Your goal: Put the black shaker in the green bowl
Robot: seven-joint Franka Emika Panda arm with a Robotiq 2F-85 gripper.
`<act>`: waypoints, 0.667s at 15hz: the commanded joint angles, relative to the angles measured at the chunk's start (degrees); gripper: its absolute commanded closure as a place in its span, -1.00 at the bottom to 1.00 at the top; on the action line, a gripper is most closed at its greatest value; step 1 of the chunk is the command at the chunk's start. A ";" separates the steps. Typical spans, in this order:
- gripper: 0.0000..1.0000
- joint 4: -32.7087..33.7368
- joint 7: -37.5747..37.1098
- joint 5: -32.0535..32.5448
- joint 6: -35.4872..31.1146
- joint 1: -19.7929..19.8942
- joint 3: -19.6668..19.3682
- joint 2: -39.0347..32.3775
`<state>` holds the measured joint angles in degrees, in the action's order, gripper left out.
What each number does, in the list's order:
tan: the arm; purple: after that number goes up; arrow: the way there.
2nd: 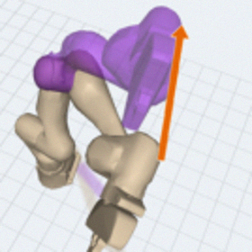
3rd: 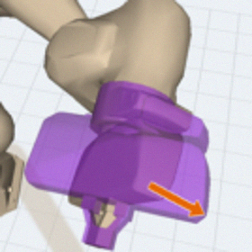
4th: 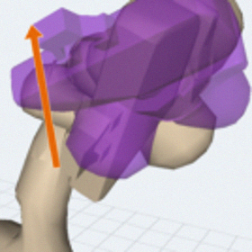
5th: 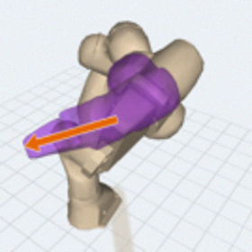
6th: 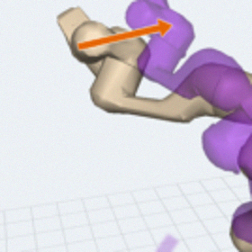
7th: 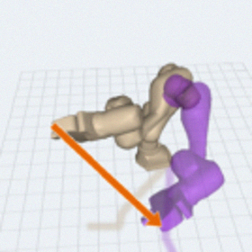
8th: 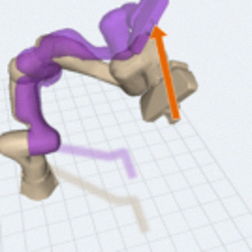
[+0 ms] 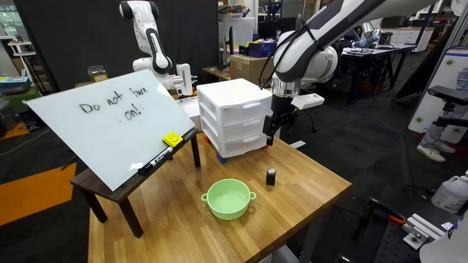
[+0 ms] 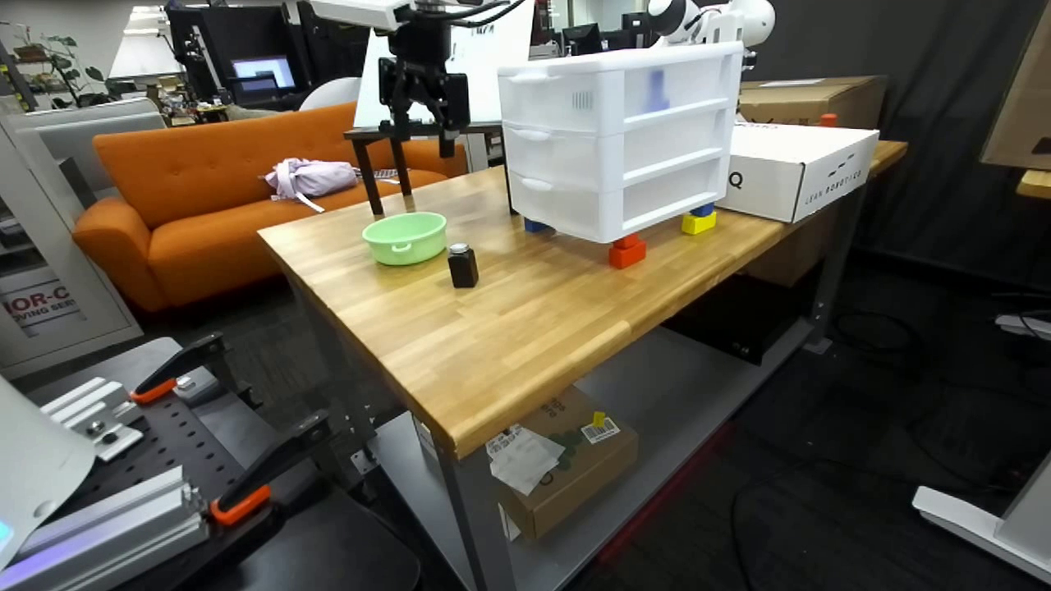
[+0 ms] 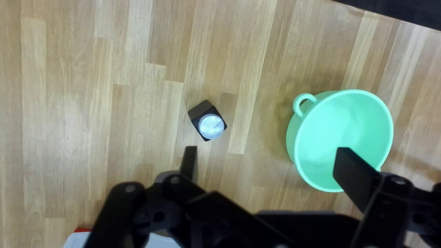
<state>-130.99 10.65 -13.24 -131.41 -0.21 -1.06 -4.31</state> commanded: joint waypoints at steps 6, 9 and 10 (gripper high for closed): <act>-1.00 2.39 -4.19 3.67 0.47 0.60 0.67 -3.49; -1.00 2.81 -4.19 3.67 0.79 0.59 0.71 -3.72; -1.00 2.84 -4.19 3.67 0.87 0.59 0.71 -3.72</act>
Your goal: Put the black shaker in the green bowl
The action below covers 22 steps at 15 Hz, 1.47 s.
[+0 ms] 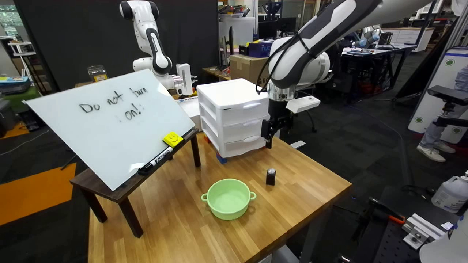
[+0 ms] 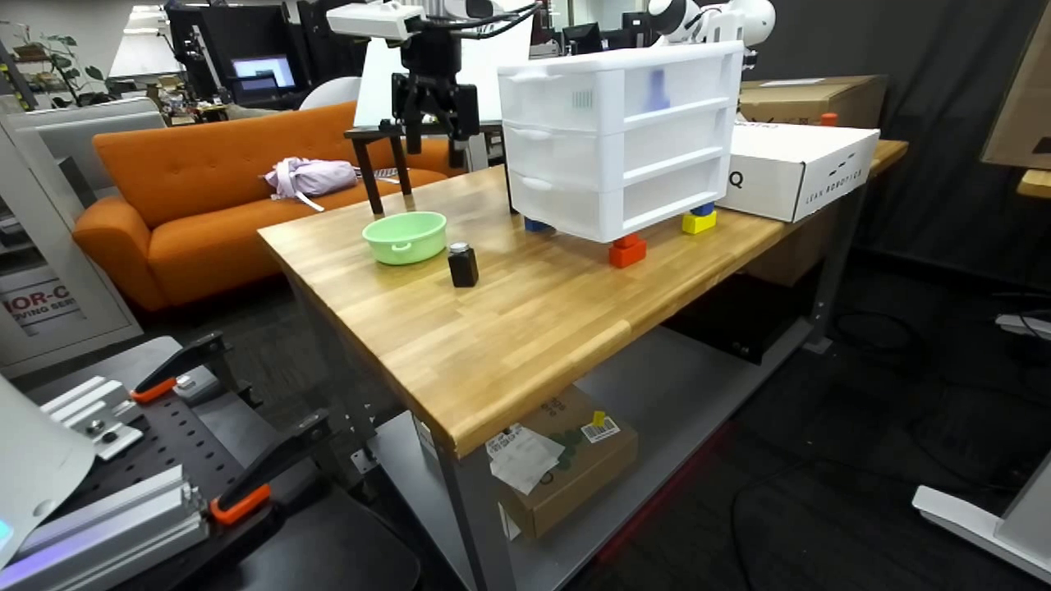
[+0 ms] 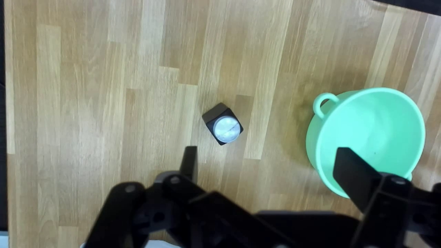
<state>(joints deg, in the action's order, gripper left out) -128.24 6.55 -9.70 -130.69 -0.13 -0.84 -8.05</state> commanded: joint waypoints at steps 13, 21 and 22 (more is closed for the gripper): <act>-1.00 4.20 -2.79 2.36 2.28 0.84 0.21 -6.39; -1.00 7.20 5.45 -3.49 0.65 2.99 1.83 -9.91; -1.00 6.76 6.04 -3.68 0.02 3.01 1.96 -9.13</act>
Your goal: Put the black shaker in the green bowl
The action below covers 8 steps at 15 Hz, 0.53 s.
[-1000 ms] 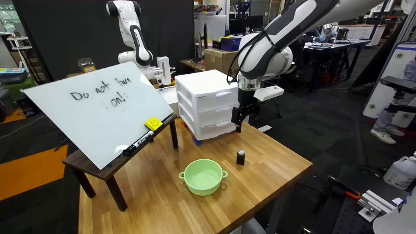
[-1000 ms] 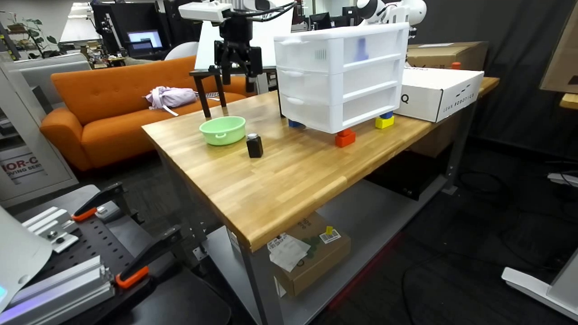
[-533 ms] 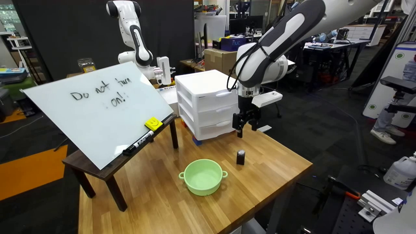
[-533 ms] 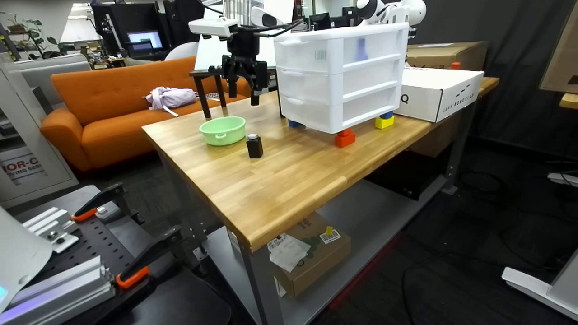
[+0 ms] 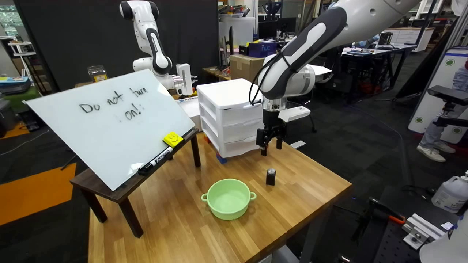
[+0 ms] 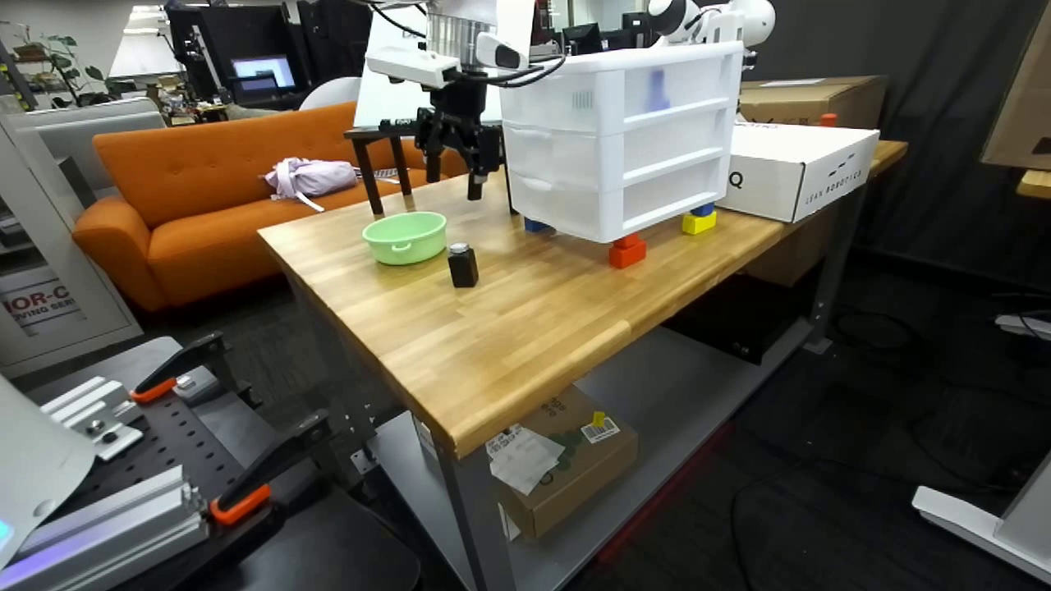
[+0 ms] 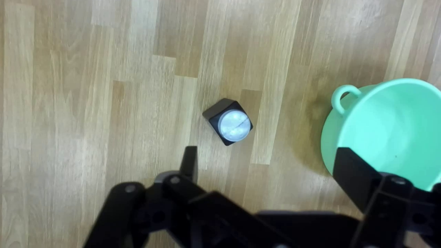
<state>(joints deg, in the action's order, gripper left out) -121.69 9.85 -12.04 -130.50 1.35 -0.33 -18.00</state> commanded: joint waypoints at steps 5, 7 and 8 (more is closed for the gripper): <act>-1.00 0.48 0.85 0.12 -0.05 0.87 1.00 0.31; -1.00 0.48 0.86 0.12 -0.05 0.87 1.00 0.31; -1.00 0.48 0.86 0.12 -0.05 0.87 1.00 0.31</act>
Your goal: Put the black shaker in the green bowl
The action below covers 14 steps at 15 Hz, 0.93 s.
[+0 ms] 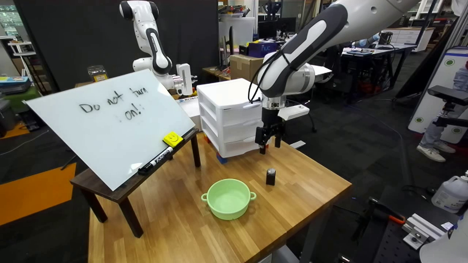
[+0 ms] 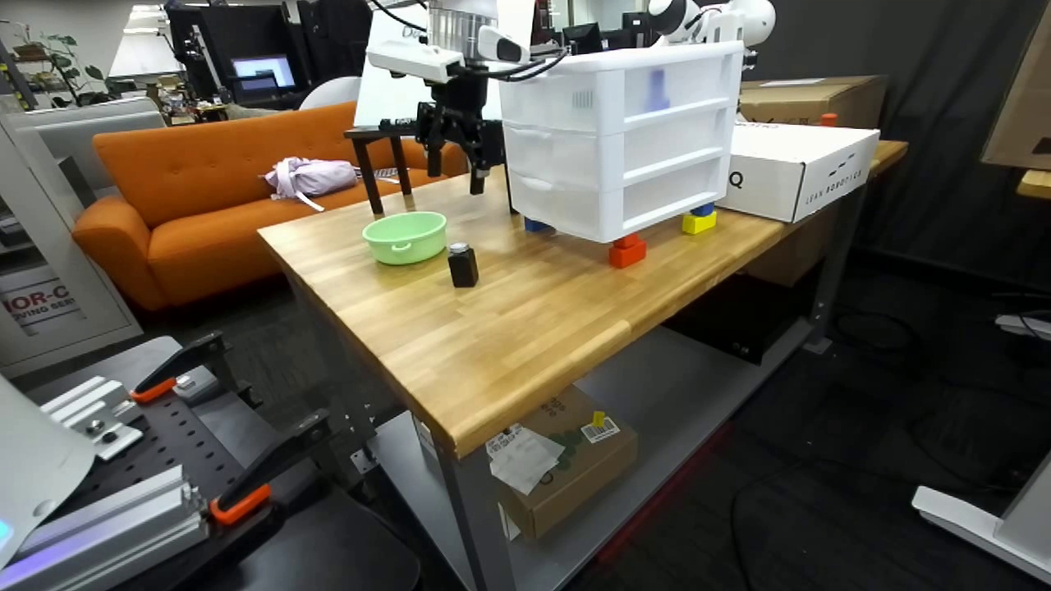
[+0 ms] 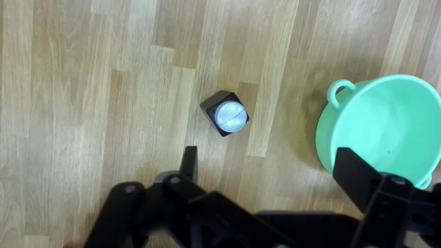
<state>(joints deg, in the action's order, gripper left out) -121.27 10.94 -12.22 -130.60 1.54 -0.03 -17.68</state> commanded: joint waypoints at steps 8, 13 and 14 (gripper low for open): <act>-1.00 2.31 -3.35 0.80 1.77 1.62 -0.53 -4.52; -1.00 4.50 -3.64 1.22 1.88 1.75 -0.03 -10.35; -1.00 4.85 -3.89 1.32 1.70 1.73 -0.02 -11.41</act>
<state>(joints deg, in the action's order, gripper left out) -118.79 8.12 -11.63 -130.43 2.55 -0.70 -26.52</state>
